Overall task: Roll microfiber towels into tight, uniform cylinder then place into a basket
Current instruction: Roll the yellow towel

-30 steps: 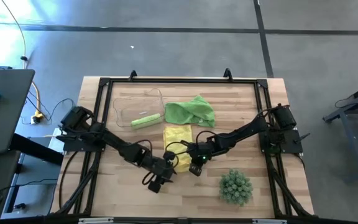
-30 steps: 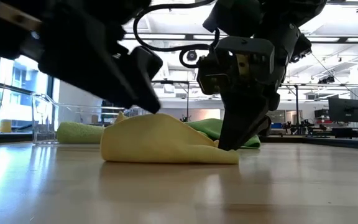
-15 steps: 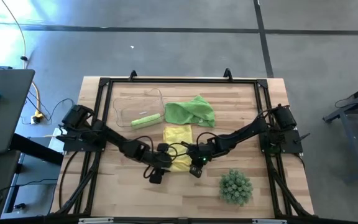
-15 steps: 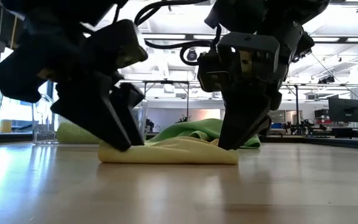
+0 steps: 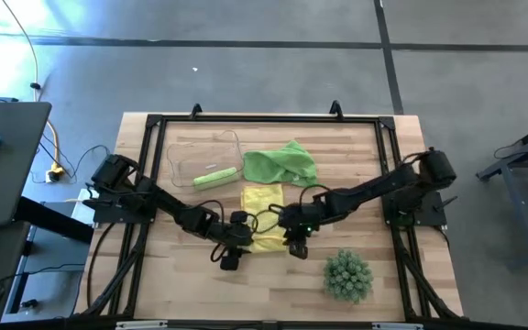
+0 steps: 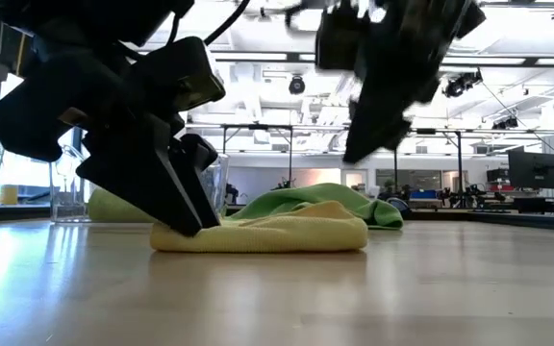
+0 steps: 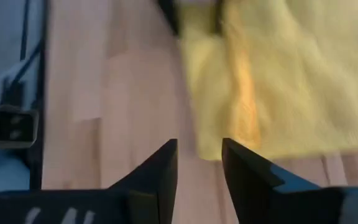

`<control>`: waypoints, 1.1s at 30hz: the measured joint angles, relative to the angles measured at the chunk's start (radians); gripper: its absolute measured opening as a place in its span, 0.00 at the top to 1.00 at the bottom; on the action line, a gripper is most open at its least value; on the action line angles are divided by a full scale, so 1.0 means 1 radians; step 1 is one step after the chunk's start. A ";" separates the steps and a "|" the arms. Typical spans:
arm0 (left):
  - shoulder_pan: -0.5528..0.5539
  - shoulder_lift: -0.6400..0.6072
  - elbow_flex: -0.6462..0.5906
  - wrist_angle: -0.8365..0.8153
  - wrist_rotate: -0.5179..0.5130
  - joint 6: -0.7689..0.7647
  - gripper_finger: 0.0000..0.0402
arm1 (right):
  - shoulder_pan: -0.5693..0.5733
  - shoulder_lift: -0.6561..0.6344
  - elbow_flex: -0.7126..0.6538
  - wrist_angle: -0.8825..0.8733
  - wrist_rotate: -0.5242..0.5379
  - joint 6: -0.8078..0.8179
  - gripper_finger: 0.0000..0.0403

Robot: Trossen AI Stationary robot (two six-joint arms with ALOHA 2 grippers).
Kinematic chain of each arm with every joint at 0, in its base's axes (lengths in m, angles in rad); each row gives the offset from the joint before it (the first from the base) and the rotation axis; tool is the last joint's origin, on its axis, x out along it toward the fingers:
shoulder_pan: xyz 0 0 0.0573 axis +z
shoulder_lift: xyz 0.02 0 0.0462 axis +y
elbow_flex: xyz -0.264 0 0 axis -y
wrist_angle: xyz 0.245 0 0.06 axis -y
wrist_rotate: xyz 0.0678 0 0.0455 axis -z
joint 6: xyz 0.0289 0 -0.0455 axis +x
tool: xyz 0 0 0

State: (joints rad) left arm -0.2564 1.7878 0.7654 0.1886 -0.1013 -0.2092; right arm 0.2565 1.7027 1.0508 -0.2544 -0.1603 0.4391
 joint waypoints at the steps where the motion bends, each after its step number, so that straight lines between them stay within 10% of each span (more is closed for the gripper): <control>1: 0.001 0.000 0.000 0.000 0.000 0.000 0.58 | 0.019 -0.009 0.000 0.009 0.026 -0.055 0.70; 10: 0.001 0.000 0.000 0.021 -0.017 -0.001 0.58 | 0.148 0.105 0.001 0.126 0.433 -0.409 0.70; 33: -0.039 -0.058 0.004 0.017 -0.019 0.004 0.58 | 0.143 0.220 0.006 0.082 0.318 -0.170 0.53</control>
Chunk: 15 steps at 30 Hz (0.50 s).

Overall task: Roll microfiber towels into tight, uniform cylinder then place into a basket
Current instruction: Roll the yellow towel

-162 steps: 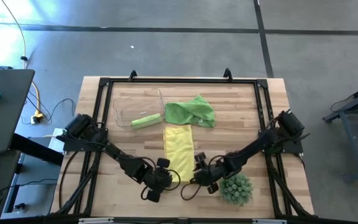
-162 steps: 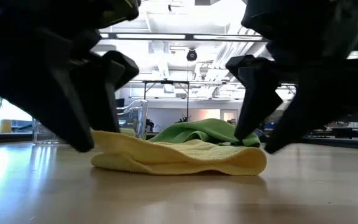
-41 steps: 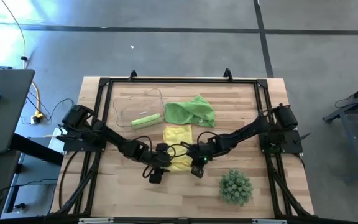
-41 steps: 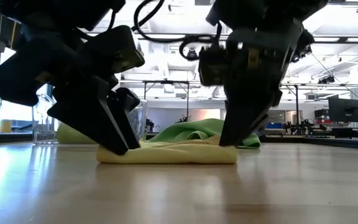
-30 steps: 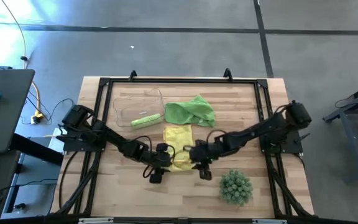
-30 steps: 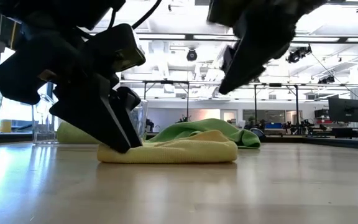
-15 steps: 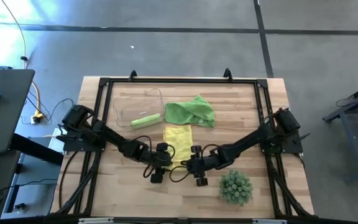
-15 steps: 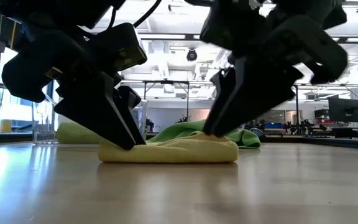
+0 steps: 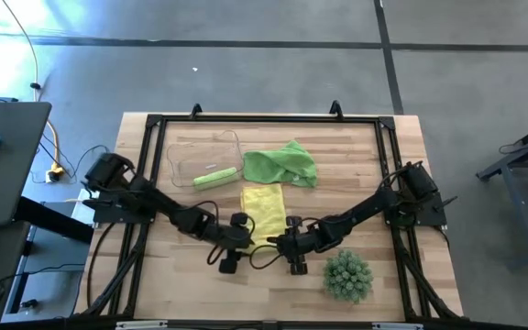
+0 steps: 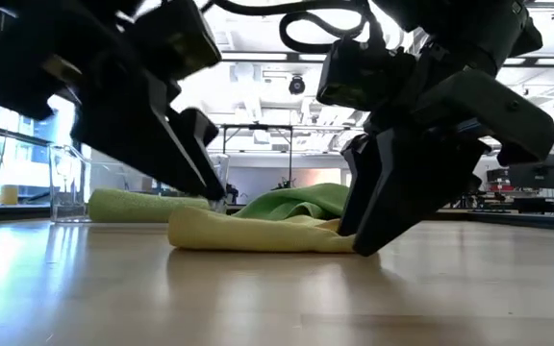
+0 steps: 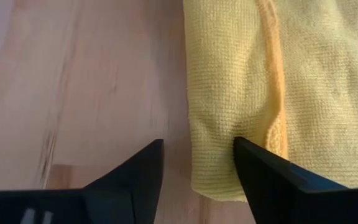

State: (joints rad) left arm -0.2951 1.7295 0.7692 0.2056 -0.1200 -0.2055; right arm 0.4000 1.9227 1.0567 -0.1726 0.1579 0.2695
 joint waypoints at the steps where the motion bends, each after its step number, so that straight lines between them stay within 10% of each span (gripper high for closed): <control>1: -0.008 -0.009 0.000 -0.001 0.000 0.009 0.58 | 0.000 0.000 -0.001 0.003 0.003 0.000 0.54; 15: -0.081 0.065 0.001 0.002 -0.210 0.000 0.58 | -0.001 0.002 -0.004 0.027 0.002 0.003 0.61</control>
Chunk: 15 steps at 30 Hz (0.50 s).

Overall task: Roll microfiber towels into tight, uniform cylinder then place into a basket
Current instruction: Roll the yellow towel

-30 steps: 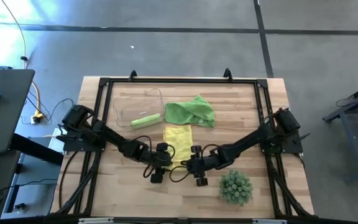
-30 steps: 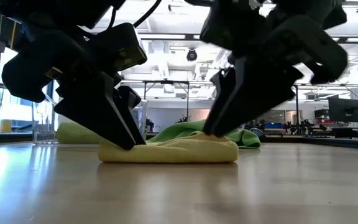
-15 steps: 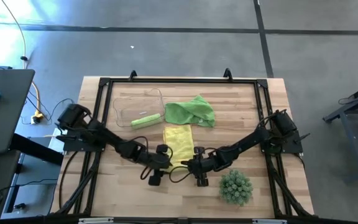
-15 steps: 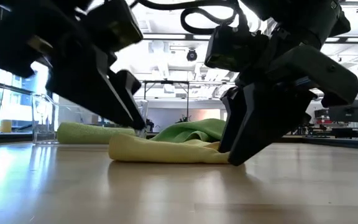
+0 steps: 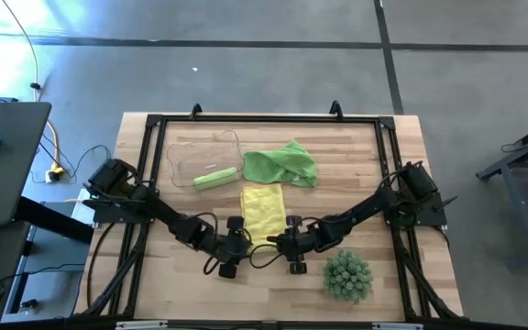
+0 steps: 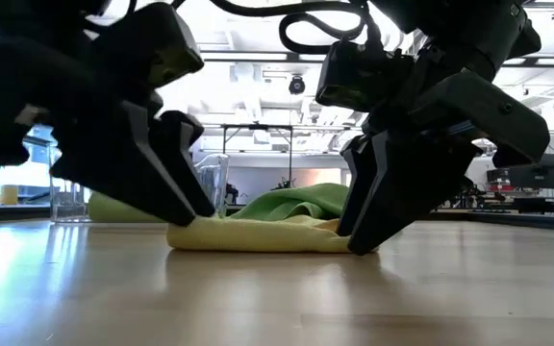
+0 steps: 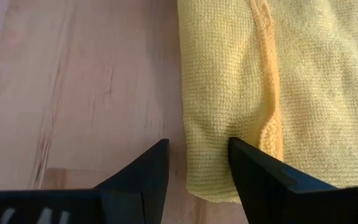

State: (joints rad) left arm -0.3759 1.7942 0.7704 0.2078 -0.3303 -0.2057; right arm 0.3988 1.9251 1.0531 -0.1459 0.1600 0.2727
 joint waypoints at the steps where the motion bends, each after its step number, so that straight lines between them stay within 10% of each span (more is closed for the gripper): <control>1: 0.000 0.005 0.000 0.000 0.000 -0.006 0.58 | 0.000 0.000 0.000 0.001 0.000 0.000 0.61; 15: 0.024 0.061 0.004 -0.009 -0.028 -0.210 0.79 | -0.006 -0.036 -0.005 -0.031 -0.004 0.015 0.61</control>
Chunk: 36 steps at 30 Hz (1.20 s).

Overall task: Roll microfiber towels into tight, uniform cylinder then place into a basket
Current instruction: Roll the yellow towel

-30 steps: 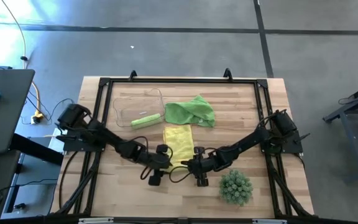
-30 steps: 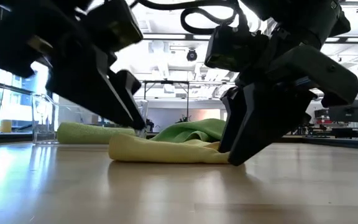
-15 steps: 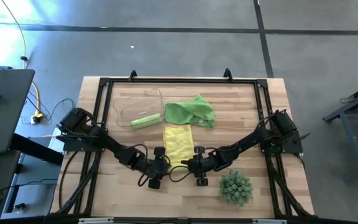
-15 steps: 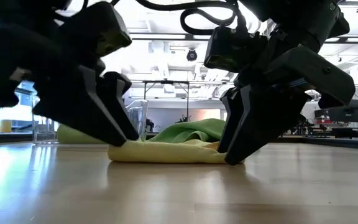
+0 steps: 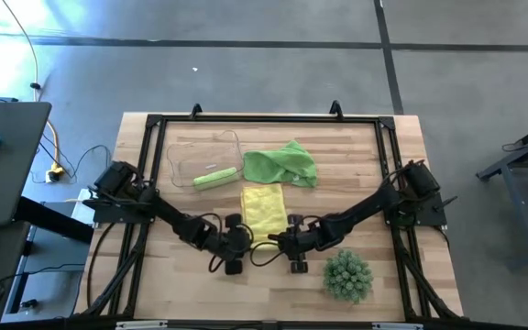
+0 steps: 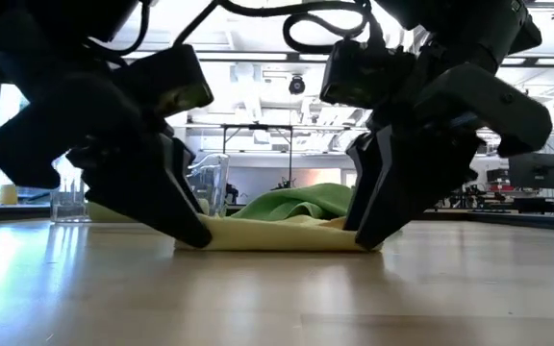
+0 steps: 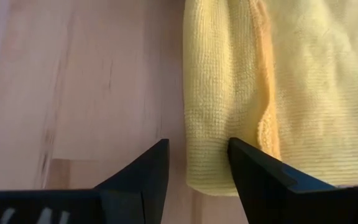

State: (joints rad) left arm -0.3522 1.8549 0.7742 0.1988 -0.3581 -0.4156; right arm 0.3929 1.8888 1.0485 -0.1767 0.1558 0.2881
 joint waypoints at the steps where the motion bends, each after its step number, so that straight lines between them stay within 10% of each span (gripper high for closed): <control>1: 0.000 0.000 0.000 -0.001 0.002 -0.012 0.83 | 0.000 -0.005 0.000 -0.001 0.000 -0.004 0.61; 6: 0.001 0.001 -0.001 -0.005 0.013 -0.049 0.97 | 0.000 -0.008 0.000 -0.016 0.009 -0.093 0.61; 19: 0.001 0.003 -0.002 -0.002 0.059 -0.132 0.99 | 0.005 0.036 0.007 -0.033 0.069 -0.188 0.83; 24: 0.001 -0.030 -0.005 -0.020 0.074 -0.132 0.95 | -0.009 0.022 0.006 -0.028 -0.034 -0.116 0.98; 36: -0.024 -0.165 -0.007 -0.033 0.122 -0.053 0.77 | -0.121 0.012 0.002 0.001 -0.368 0.068 0.99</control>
State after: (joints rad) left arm -0.3765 1.6896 0.7669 0.1660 -0.2365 -0.4684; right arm 0.2722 1.9003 1.0500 -0.1759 -0.2121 0.3564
